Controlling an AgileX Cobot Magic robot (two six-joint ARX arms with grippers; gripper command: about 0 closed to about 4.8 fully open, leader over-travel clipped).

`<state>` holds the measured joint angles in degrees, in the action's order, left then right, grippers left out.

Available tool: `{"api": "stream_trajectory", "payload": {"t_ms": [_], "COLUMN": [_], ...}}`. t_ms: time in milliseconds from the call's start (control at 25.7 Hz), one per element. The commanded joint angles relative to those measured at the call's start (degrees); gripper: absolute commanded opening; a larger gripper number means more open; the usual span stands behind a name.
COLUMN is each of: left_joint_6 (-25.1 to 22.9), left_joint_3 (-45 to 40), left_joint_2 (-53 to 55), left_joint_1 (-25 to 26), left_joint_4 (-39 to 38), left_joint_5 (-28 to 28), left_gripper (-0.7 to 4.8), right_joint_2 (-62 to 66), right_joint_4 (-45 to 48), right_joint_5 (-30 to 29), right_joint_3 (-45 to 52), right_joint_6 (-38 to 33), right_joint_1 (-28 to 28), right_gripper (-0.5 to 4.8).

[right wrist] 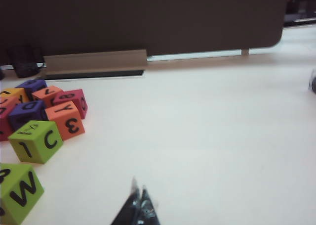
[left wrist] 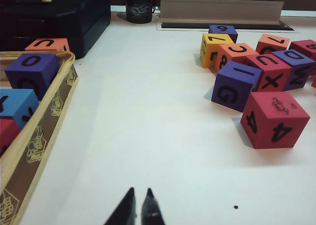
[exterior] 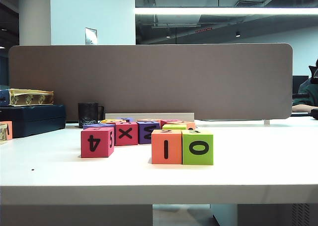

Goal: Select the appropriate blocks from the scattered letter blocks on the table and arrange them in a row to spell out "23".

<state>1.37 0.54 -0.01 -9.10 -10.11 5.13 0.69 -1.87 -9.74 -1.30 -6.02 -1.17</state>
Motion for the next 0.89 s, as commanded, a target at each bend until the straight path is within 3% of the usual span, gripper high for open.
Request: {"api": "stream_trajectory", "payload": {"t_ms": [39, 272, 893], "left_joint_6": [0.17, 0.17, 0.17], "left_joint_3": [0.07, 0.07, 0.07], "left_joint_2": [0.00, 0.00, 0.00], "left_joint_1": [0.02, 0.02, 0.02], "left_joint_4": [-0.15, -0.15, -0.13], "left_joint_5": [-0.22, -0.22, -0.22], "left_gripper": [0.21, 0.21, 0.21], "right_joint_2": [-0.72, -0.72, -0.72], "right_joint_4": [-0.42, -7.48, -7.48], "right_joint_5": [1.16, 2.67, 2.16], "right_joint_3": [1.25, 1.25, 1.25], "right_joint_6": [-1.68, -1.42, -1.31], "right_joint_1": [0.00, 0.00, 0.17], "right_gripper": [-0.01, -0.01, -0.01]}}
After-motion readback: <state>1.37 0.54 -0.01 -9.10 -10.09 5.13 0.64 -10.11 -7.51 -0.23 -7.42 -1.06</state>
